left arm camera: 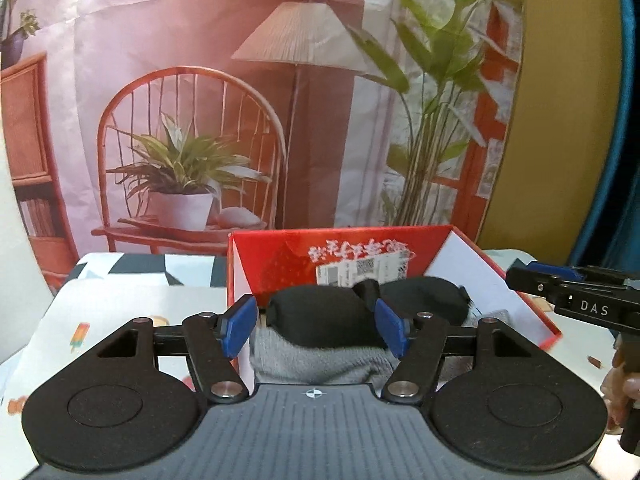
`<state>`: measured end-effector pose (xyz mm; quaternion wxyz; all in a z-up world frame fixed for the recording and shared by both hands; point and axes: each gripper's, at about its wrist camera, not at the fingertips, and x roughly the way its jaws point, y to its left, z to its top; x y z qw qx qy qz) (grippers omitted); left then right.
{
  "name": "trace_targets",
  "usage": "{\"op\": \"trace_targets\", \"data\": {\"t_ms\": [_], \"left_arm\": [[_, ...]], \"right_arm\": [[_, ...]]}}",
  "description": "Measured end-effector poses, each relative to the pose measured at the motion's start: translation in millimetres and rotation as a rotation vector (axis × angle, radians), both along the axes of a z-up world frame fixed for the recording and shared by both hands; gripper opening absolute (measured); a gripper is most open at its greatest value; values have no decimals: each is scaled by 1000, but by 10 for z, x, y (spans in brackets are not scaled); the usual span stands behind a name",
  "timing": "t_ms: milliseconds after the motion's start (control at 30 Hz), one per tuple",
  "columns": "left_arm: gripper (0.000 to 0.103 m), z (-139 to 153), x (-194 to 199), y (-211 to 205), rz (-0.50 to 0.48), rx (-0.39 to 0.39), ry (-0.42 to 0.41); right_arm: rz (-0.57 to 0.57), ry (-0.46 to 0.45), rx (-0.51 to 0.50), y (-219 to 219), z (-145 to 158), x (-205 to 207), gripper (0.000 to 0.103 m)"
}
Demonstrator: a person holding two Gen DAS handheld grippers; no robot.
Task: Organize soft objects
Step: 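Move the left tool down and close it on the black glove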
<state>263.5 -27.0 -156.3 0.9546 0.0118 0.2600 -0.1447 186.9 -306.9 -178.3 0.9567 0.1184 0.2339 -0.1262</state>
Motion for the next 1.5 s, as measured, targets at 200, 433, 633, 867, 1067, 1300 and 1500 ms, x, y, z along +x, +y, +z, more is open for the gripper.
{"op": "trace_targets", "data": {"t_ms": [200, 433, 633, 867, 1067, 1300, 1500], "left_arm": [[68, -158, -408, 117, 4, -25, 21], [68, -440, -777, 250, -5, -128, 102], [68, -880, -917, 287, 11, -137, 199], [68, -1182, -967, 305, 10, -141, 262], [68, -1304, -1003, 246, -18, -120, 283], [67, -1364, -1037, 229, -39, -113, 297], [64, -1429, -1034, 229, -47, -130, 316]], "right_arm": [[29, -32, 5, 230, -54, -424, 38], [40, 5, 71, 455, -305, -883, 38], [37, 92, 126, 614, -645, -1138, 38], [68, 171, 164, 817, -934, -1243, 51], [78, 206, 158, 896, -1065, -1240, 55], [94, 232, 162, 935, -1179, -1237, 55], [106, 233, 153, 976, -1208, -1226, 57]]}}
